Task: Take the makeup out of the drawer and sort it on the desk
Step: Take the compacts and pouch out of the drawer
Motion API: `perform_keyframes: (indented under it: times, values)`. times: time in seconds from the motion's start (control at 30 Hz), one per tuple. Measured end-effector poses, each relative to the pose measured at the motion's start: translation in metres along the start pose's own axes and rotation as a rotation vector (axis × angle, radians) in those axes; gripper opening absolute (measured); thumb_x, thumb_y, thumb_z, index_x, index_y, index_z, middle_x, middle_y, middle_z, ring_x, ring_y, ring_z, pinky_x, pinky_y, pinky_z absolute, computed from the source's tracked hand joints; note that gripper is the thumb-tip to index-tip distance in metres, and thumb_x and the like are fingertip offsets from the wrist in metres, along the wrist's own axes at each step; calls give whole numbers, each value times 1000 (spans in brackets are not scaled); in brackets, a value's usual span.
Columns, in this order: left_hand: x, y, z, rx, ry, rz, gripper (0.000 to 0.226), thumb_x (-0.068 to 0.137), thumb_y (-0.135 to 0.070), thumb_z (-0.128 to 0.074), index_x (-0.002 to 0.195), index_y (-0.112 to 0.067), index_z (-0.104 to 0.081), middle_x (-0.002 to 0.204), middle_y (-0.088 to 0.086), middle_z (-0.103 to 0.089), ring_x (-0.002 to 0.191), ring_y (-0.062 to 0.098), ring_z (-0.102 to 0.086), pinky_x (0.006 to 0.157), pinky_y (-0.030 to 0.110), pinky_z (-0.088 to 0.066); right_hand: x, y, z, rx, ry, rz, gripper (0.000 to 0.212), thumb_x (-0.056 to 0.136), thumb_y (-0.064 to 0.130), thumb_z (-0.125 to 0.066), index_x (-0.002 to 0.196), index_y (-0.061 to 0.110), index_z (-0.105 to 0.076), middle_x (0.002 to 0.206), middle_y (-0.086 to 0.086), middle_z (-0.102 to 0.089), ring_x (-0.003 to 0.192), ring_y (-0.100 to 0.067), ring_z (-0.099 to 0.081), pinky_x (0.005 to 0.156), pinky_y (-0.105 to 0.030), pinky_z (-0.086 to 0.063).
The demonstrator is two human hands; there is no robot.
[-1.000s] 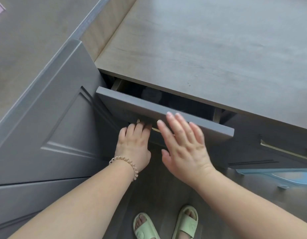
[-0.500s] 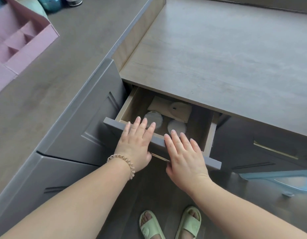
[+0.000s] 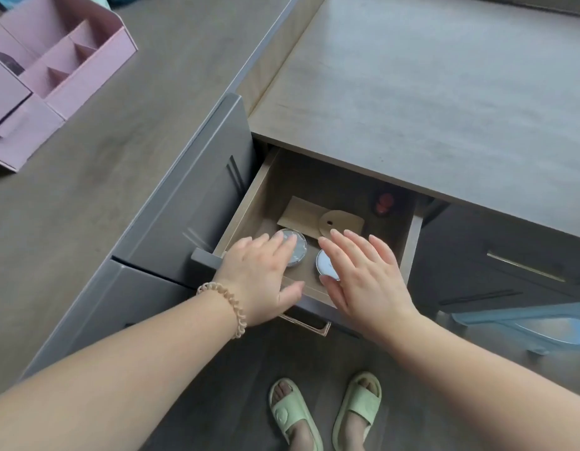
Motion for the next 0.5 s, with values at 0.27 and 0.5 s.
perform_keyframes:
  times: [0.27,0.5]
  values:
    - [108,7,-60,-57,226,318,100,79,-36,-66,148,-21,4,158,13,2,142,39,-8,110,51,-26,37,-34,-76,-257,428,161,74,91,31,-55,149,28,-9,160,-7,7,145,-32,10,115,-50,3]
    - [116,8,-115,-218,326,487,88,86,-15,-53,148,-30,7,155,15,22,136,48,-15,102,52,-33,45,-37,-107,-176,473,112,69,90,27,-57,148,27,-19,160,-4,4,145,-29,11,115,-49,-1]
Point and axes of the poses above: each hand's wrist, its own x-axis towards the middle knuckle, its own z-axis out of the back of the hand, y = z × x, the point moved 5 cm from there along x, towards the middle knuckle
